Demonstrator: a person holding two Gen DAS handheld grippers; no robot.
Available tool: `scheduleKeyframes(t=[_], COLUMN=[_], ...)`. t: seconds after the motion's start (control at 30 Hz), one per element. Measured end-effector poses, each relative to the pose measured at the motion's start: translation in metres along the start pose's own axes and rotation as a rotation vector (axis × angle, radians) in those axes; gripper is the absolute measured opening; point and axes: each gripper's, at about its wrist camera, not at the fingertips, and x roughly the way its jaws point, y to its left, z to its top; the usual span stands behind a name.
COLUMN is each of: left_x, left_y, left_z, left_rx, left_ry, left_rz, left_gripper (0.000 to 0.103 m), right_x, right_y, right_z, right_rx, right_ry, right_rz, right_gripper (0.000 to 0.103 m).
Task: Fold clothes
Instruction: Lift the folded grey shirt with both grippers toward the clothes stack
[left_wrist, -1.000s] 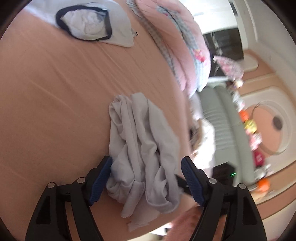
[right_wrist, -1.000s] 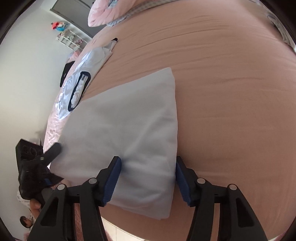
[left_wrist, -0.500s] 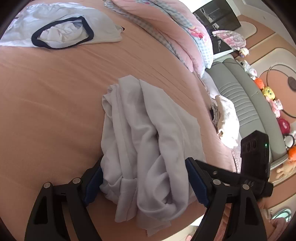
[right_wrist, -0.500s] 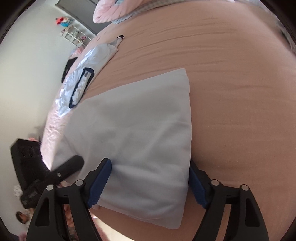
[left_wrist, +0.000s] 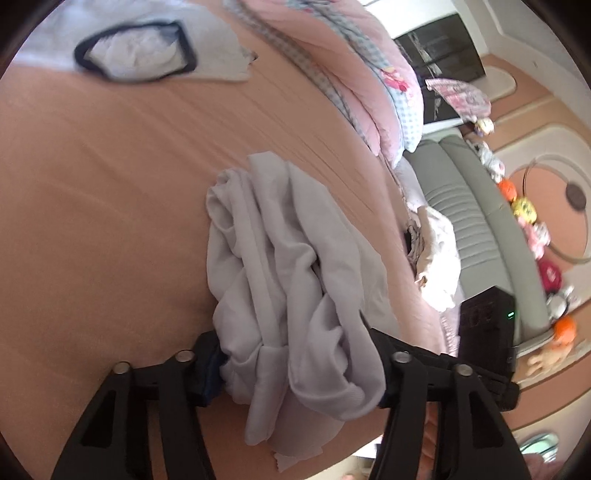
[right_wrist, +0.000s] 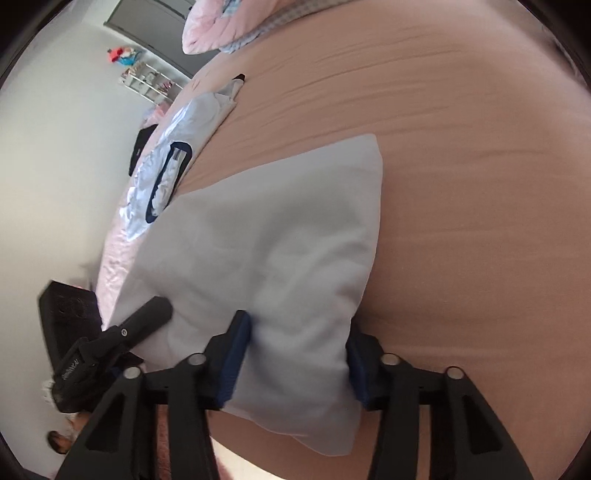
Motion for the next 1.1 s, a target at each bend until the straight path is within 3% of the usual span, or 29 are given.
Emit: scheduleKeyframes(t=[0.13,0.23,0.33,0.47,0.7,0.9,1.1], left_x=[-0.010,-0.009,-0.002,0.021,0.084,0.160,0.216], left_y=[-0.048,-0.077,-0.104,-0.144,-0.240,-0.319,-0.397], left_z=[-0.012,-0.014,-0.013,-0.008,-0.003,0.027,0.065], left_rx=[0.214,0.279,0.318,0.323,0.437,0.448,0.441], left_ry=[-0.036,-0.028,-0.016,0.003,0.008,0.032,-0.004], left_rz=[0.136,0.122,0.101,0.040,0.002,-0.145,-0.279], left_gripper=[0.048,0.047,0.047,0.047,0.047,0.047,0.047], right_x=[-0.017,-0.031,-0.048,-0.090,-0.163,-0.227,-0.310], right_y=[0.019,0.025,0.011,-0.030,-0.101,-0.163,-0.223], right_z=[-0.008,-0.009,-0.007,0.008,0.035,0.059,0.126], right_rx=[-0.071,-0.133,-0.096,-0.044,0.046,0.121,0.099], right_ry=[-0.038,-0.039,-0.054,-0.108,-0.203,-0.284,-0.388], right_rz=[-0.039,-0.078,-0.095,-0.104,-0.121,-0.137,-0.204], right_gripper=[0.029,0.028,0.028,0.028,0.028,0.028,0.028])
